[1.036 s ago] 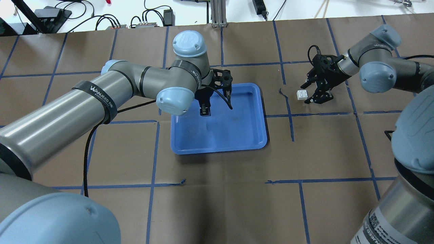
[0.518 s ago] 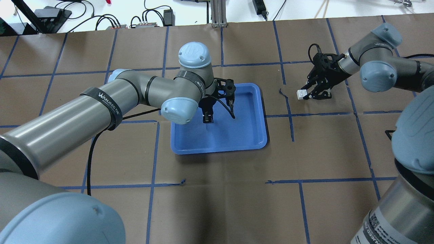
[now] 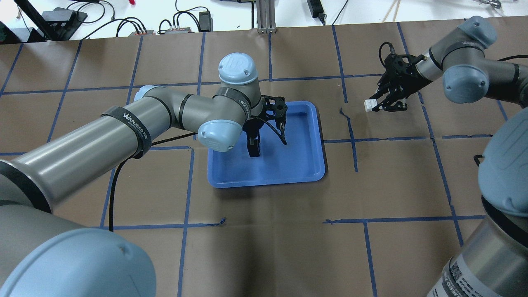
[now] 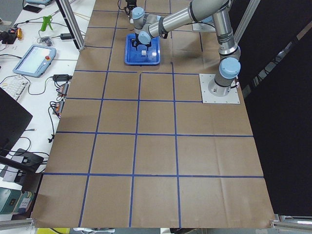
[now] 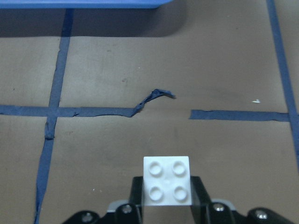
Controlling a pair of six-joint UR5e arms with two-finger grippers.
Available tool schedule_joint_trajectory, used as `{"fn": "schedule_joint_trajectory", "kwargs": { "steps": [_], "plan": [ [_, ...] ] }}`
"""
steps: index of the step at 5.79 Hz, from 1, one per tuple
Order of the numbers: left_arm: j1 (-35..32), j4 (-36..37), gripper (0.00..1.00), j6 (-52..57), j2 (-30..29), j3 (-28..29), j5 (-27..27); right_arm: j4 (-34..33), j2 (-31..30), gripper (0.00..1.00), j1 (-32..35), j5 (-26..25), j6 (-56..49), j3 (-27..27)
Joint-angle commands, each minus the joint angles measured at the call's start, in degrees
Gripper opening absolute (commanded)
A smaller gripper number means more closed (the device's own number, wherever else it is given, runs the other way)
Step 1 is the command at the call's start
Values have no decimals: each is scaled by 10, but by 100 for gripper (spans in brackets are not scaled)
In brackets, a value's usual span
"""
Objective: Assemble white blocks and place on blue tray
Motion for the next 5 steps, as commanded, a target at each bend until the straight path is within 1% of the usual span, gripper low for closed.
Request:
{"fn": "schedule_joint_trajectory", "kwargs": {
  "steps": [1, 2, 3, 4, 5],
  "plan": [
    [0, -53, 98, -47, 50, 20, 2, 32, -48, 25, 6, 0, 54, -11],
    [3, -131, 99, -58, 93, 47, -17, 41, -72, 25, 20, 2, 56, 7],
    [4, -229, 99, -67, 132, 87, -18, 35, -104, 25, 44, 5, 96, 48],
    [28, -306, 99, -79, 175, 99, -17, 18, -124, 26, 78, 21, 142, 75],
    [68, -351, 99, -81, 218, 98, -19, -19, -125, 26, 119, 22, 207, 81]
  ]
}}
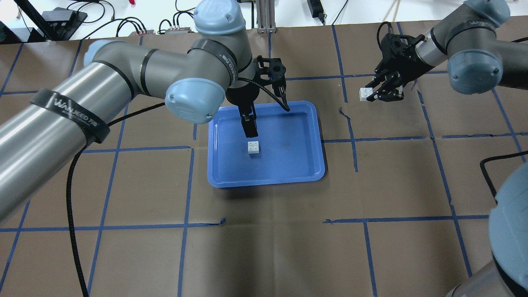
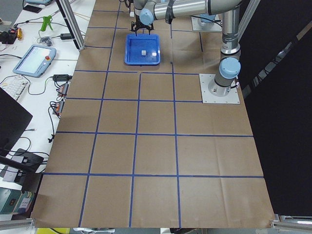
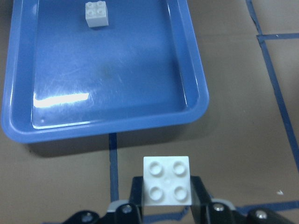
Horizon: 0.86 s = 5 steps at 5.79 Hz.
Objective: Assemble white blocks and place on blue tray
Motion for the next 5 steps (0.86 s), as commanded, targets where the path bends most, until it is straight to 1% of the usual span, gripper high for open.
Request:
{"fn": "schedule_joint_trajectory", "kwargs": {
  "steps": [1, 2, 3, 4, 5],
  "plan": [
    [61, -74, 99, -31, 71, -9, -1, -76, -5, 26, 80, 3, 119, 19],
    [65, -95, 99, -84, 93, -14, 1, -135, 0, 26, 110, 2, 165, 34],
    [65, -106, 99, -126, 104, -14, 6, -193, 5, 26, 135, 3, 184, 61],
    [63, -106, 99, -222, 116, -14, 6, -256, 20, 26, 161, 4, 185, 84],
    [62, -102, 99, -328, 129, -14, 9, -301, 45, 26, 179, 4, 187, 88]
  ]
}}
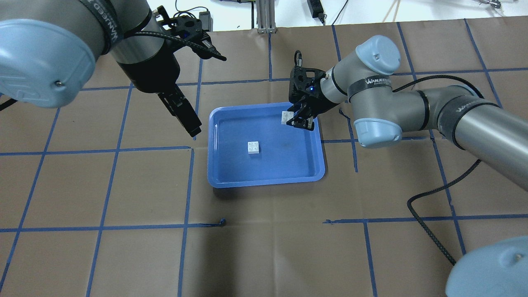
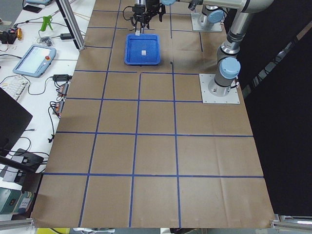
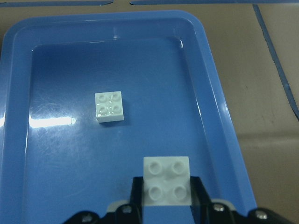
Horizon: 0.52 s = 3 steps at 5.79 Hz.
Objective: Assemble white blocks and place on blue tray
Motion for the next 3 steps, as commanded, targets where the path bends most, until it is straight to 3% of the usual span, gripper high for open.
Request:
{"fn": "schedule_joint_trajectory", "kwargs": {
  "steps": [1, 3],
  "plan": [
    [-2, 4, 99, -204, 19, -5, 0, -85, 44, 26, 27, -1, 4, 10],
    [0, 44, 99, -329, 28, -9, 1, -105, 70, 26, 28, 0, 4, 11]
  ]
}}
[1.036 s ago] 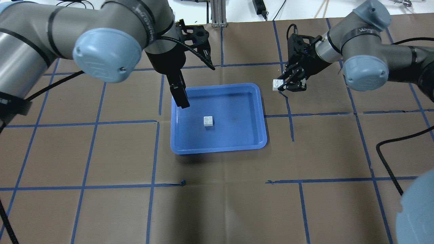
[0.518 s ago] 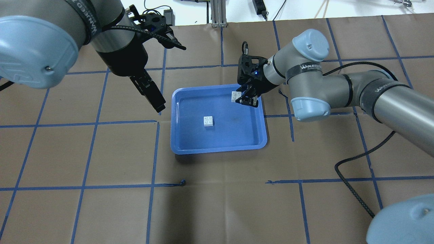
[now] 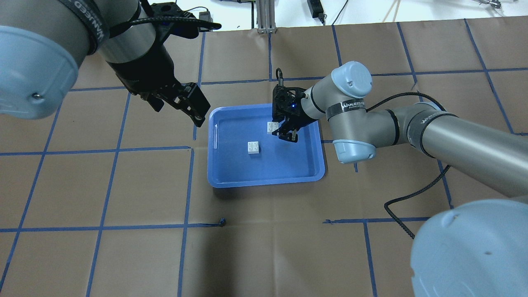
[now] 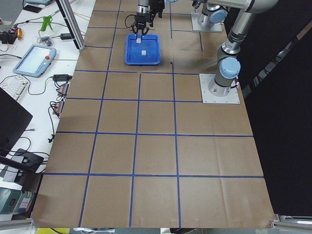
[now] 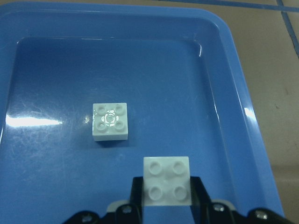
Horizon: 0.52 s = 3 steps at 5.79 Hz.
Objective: Assemble white blocks and place on blue tray
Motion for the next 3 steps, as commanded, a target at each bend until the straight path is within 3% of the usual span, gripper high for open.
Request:
{"fn": "schedule_joint_trajectory", "kwargs": {
  "steps": [1, 3],
  "plan": [
    [3, 20, 99, -99, 6, 3, 1, -11, 19, 26, 2, 1, 1, 6],
    [3, 23, 99, -102, 7, 1, 0, -14, 19, 26, 20, 1, 14, 17]
  ]
}}
